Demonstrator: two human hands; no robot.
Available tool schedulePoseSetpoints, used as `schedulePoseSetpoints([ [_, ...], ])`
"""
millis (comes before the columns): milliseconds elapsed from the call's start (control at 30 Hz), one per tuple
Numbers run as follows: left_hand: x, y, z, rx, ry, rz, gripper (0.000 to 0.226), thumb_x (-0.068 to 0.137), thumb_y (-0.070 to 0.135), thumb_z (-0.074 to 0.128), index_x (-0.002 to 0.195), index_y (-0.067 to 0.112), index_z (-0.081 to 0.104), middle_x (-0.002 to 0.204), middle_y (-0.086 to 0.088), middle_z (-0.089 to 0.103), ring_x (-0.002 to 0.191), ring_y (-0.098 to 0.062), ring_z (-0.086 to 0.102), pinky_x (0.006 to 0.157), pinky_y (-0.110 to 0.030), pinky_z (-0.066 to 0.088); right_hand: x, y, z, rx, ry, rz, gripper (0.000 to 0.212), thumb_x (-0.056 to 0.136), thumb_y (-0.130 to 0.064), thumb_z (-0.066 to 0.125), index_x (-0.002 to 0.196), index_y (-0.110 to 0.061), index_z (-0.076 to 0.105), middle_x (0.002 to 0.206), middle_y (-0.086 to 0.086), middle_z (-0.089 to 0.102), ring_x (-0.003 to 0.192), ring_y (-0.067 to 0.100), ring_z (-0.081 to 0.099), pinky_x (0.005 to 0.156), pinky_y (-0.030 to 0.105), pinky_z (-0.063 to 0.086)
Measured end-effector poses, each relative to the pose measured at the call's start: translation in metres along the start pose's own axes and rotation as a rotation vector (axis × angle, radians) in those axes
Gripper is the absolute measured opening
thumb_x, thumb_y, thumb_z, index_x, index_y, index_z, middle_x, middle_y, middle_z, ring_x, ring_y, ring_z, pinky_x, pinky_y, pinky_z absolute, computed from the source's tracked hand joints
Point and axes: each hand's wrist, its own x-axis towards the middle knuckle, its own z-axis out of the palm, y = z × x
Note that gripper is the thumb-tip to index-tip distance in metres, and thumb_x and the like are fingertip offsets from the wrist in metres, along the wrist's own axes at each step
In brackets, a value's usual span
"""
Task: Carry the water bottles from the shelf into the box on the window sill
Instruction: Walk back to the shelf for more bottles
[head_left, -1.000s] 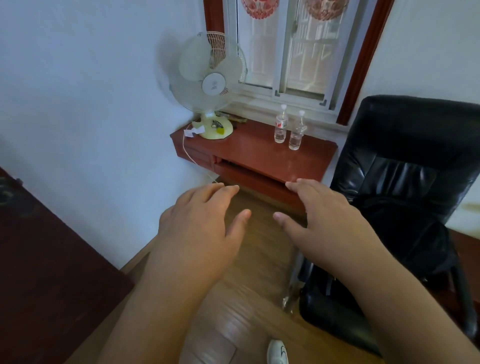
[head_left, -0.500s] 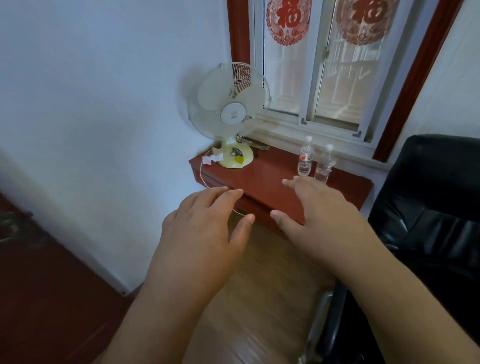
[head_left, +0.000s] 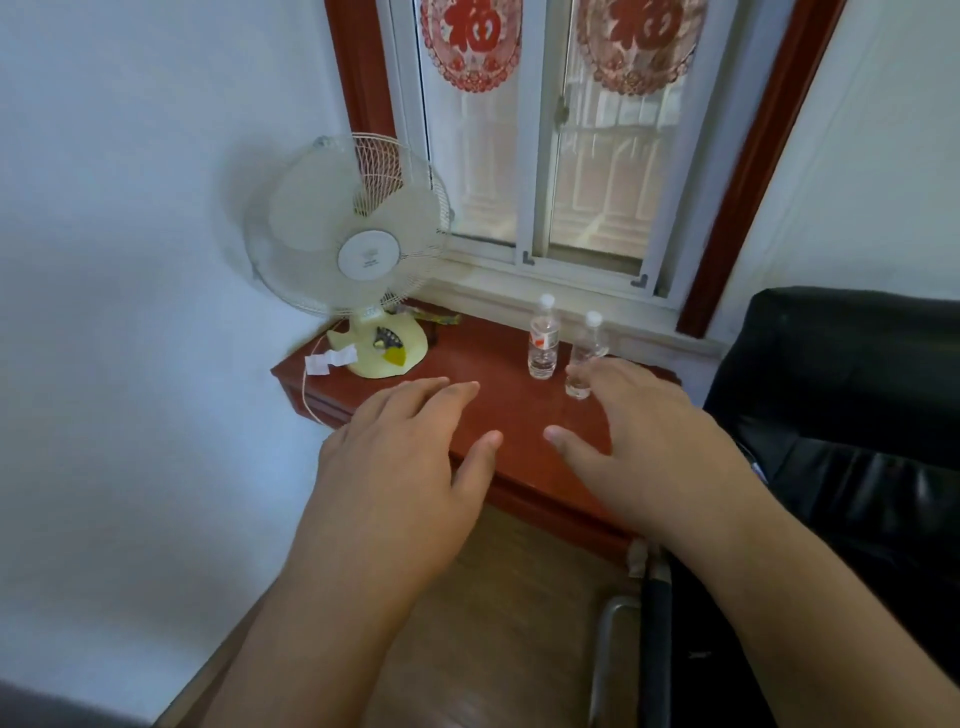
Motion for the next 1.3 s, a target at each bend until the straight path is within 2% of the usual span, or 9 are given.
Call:
schedulePoseSetpoints([
  [367,0.145,-0.059,0.002,-0.055,0.018,0.256,0.054,0.096,0.063,0.034,0.147,0.048,0.032,0.152,0.02,0.035,0.141,-0.006,0.027,0.113,-0.039,0.035,0.108,-0.034,0.02,-0.022,0.085,0.209,0.068,0.089,-0.065,0.052,0.148,-0.042,0.027,0.154,-0.013,0.035,0.139,0.018,0.039,0.11,0.045,0.039],
  [500,0.182,-0.074,0.016,-0.073,-0.016,0.293,0.054,0.095,0.063,0.036,0.147,0.046,0.035,0.15,0.019,0.038,0.141,-0.008,0.029,0.112,-0.042,0.036,0.133,-0.035,0.035,-0.049,0.045,0.272,0.069,0.091,-0.066,0.049,0.15,-0.041,0.024,0.158,-0.012,0.029,0.141,0.019,0.035,0.111,0.044,0.037],
  [600,0.206,-0.08,0.027,-0.08,-0.029,0.314,0.055,0.095,0.063,0.035,0.147,0.046,0.036,0.15,0.019,0.039,0.14,-0.007,0.029,0.111,-0.041,0.037,0.157,-0.029,0.041,-0.044,0.058,0.299,0.069,0.09,-0.067,0.05,0.149,-0.04,0.026,0.154,-0.012,0.034,0.138,0.017,0.039,0.108,0.042,0.039],
  [800,0.269,-0.081,0.053,-0.051,-0.032,0.305,0.055,0.094,0.062,0.038,0.146,0.045,0.038,0.149,0.018,0.041,0.139,-0.009,0.032,0.111,-0.041,0.038,0.22,0.0,0.057,-0.006,0.062,0.301,0.064,0.09,-0.064,0.051,0.146,-0.037,0.033,0.151,-0.01,0.04,0.136,0.019,0.042,0.109,0.043,0.041],
  [933,0.318,-0.075,0.077,0.006,-0.066,0.282,0.054,0.096,0.061,0.039,0.147,0.043,0.038,0.149,0.016,0.042,0.138,-0.01,0.034,0.111,-0.041,0.037,0.27,0.029,0.069,0.058,0.035,0.286,0.054,0.09,-0.061,0.053,0.137,-0.035,0.043,0.138,-0.01,0.051,0.122,0.017,0.05,0.099,0.04,0.047],
  [1033,0.355,-0.067,0.092,0.022,-0.075,0.261,0.053,0.095,0.06,0.041,0.146,0.042,0.04,0.148,0.015,0.044,0.137,-0.011,0.037,0.109,-0.042,0.039,0.306,0.053,0.073,0.1,0.018,0.271,0.05,0.09,-0.06,0.055,0.134,-0.038,0.043,0.133,-0.011,0.053,0.118,0.016,0.052,0.096,0.04,0.047],
  [1167,0.393,-0.05,0.112,0.012,-0.057,0.243,0.052,0.096,0.058,0.042,0.144,0.039,0.043,0.146,0.013,0.047,0.134,-0.014,0.041,0.106,-0.044,0.041,0.352,0.081,0.073,0.116,-0.013,0.268,0.049,0.093,-0.055,0.054,0.137,-0.037,0.043,0.143,-0.011,0.045,0.129,0.018,0.045,0.098,0.037,0.04],
  [1300,0.425,-0.038,0.142,-0.039,-0.073,0.236,0.049,0.096,0.056,0.046,0.141,0.037,0.047,0.142,0.013,0.05,0.132,-0.014,0.044,0.105,-0.044,0.043,0.382,0.106,0.081,0.101,-0.027,0.301,0.063,0.092,-0.057,0.054,0.147,-0.035,0.036,0.154,-0.01,0.037,0.138,0.02,0.037,0.109,0.043,0.036],
])
